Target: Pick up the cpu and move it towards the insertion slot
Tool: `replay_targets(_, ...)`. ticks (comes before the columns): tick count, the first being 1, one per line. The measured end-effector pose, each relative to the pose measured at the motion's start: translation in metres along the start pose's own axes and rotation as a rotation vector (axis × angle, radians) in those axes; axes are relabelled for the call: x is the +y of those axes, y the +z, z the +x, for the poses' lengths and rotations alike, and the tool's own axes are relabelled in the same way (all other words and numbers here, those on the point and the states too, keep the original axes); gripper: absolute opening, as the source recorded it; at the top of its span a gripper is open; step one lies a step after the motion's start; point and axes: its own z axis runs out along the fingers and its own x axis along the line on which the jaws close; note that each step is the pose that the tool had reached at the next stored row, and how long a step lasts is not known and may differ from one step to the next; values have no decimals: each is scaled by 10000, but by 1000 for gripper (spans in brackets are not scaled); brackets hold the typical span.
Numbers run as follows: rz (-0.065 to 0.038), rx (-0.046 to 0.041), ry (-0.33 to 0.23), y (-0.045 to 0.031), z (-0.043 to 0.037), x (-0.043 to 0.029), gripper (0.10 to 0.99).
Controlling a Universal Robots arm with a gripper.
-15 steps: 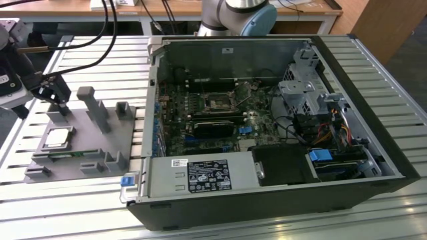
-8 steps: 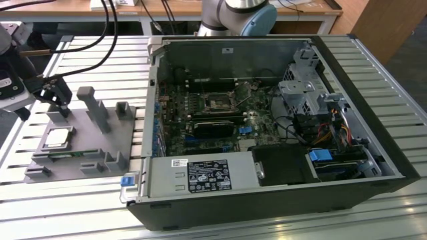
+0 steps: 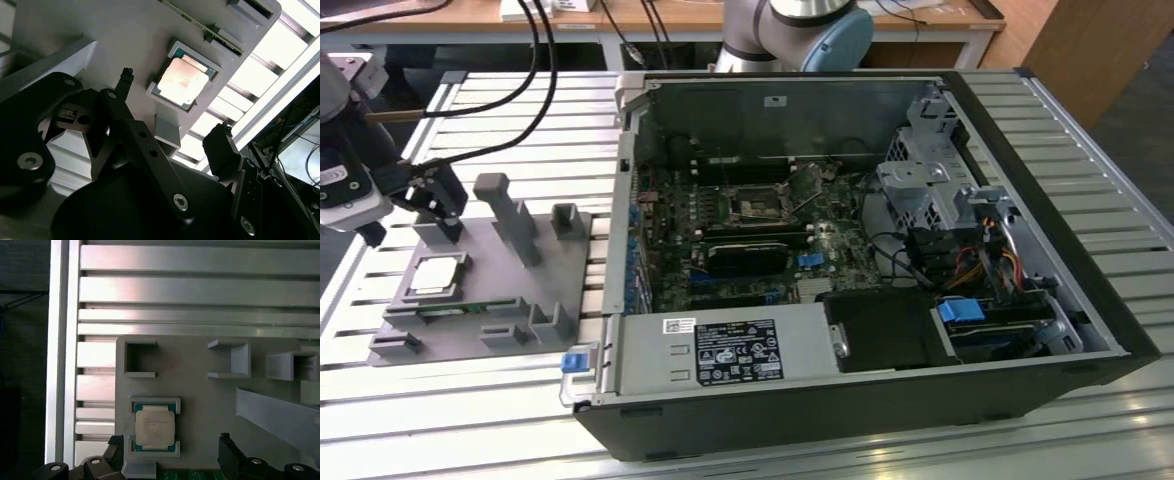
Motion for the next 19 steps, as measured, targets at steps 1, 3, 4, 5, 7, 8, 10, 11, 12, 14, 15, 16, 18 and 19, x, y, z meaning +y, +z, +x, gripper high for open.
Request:
replay_targets(1, 4, -3, 95, 11, 0, 0, 839)
replay_targets(3, 5, -6, 176, 28, 0, -1, 839)
replay_targets(4, 5, -6, 178, 33, 0, -1, 839)
replay_targets(5, 6, -4, 179, 36, 1, -1, 839)
replay_targets(7, 5, -6, 179, 49, 0, -1, 839)
replay_targets(8, 10, -6, 181, 60, 0, -1, 839)
replay_targets(10, 21, -5, 190, 84, 4, -2, 839)
replay_targets(11, 22, -6, 191, 98, 4, -3, 839)
replay_targets(12, 23, -6, 192, 113, 5, -4, 839)
replay_targets(14, 24, -4, 192, 141, 6, -14, 839)
replay_targets(15, 23, -5, 193, 155, 8, -23, 839)
replay_targets(16, 18, -6, 192, 169, 11, -34, 839)
replay_targets(18, -15, -6, 192, 193, 18, -49, 839)
replay_targets(19, -51, -4, 193, 204, 22, -55, 839)
